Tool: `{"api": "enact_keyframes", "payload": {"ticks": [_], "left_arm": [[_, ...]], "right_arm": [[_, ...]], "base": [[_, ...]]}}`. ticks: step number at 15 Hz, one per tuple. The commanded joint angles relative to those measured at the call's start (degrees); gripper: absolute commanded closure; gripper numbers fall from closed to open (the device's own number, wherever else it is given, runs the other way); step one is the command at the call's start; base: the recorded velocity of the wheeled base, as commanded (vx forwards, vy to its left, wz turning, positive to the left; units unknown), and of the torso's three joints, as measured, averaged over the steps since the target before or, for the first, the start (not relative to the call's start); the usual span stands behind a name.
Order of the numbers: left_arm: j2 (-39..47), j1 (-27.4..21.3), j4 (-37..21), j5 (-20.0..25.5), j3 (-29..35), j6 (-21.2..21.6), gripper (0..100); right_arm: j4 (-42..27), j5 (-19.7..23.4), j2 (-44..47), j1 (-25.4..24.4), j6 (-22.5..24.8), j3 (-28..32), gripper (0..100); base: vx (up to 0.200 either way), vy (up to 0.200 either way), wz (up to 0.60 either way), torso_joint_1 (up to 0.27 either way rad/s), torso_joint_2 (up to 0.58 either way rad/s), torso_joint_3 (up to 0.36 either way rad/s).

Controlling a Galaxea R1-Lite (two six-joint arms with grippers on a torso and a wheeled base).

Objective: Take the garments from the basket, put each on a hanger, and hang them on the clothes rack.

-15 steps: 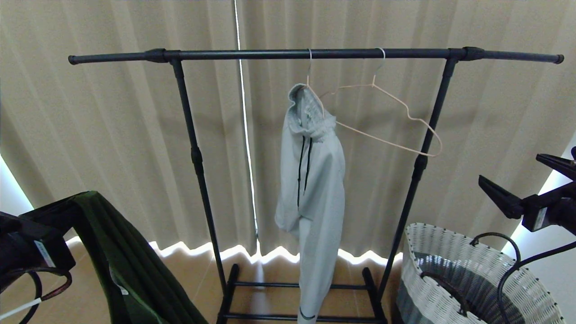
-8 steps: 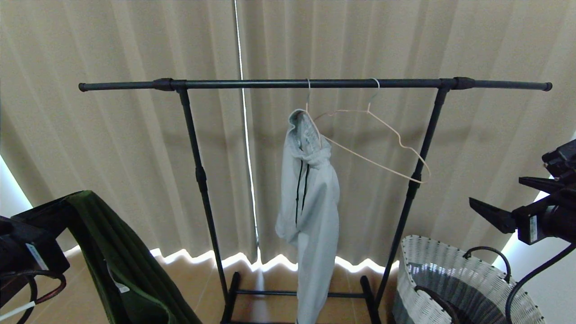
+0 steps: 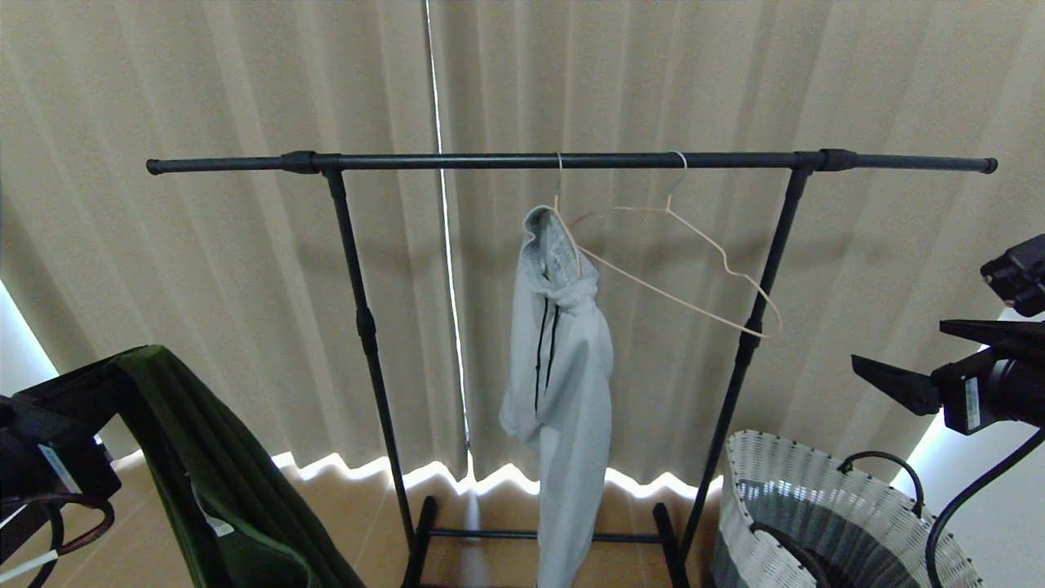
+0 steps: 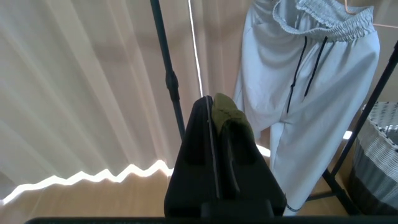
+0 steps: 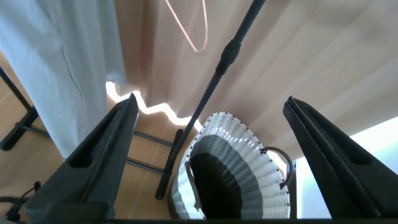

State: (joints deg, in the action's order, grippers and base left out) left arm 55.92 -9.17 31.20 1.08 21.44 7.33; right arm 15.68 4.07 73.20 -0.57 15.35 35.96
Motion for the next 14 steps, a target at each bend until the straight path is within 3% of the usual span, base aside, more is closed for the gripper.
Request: {"api": "enact_keyframes", "payload": {"ticks": [1,7,14], "left_arm": [[-0.02,-0.06,0.09,-0.03,0.27,-0.03,100],[0.16,-0.32,0.01,-0.03,0.44,-0.12,100],[0.16,-0.32,0.01,-0.03,0.27,-0.03,100]], "right_arm": [[0.06,-0.03,-0.08,-0.04,0.03,0.07,0],[0.06,-0.12,-0.34,-0.04,0.03,0.07,0],[0.06,-0.2,-0.87,-0.04,0.03,-0.01,0]], "base": [[0.0,0.0,0.0,0.0,0.0,0.0],[0.0,0.0,0.0,0.0,0.0,0.0],[0.2,0.0,0.0,0.002,0.0,0.002]]}}
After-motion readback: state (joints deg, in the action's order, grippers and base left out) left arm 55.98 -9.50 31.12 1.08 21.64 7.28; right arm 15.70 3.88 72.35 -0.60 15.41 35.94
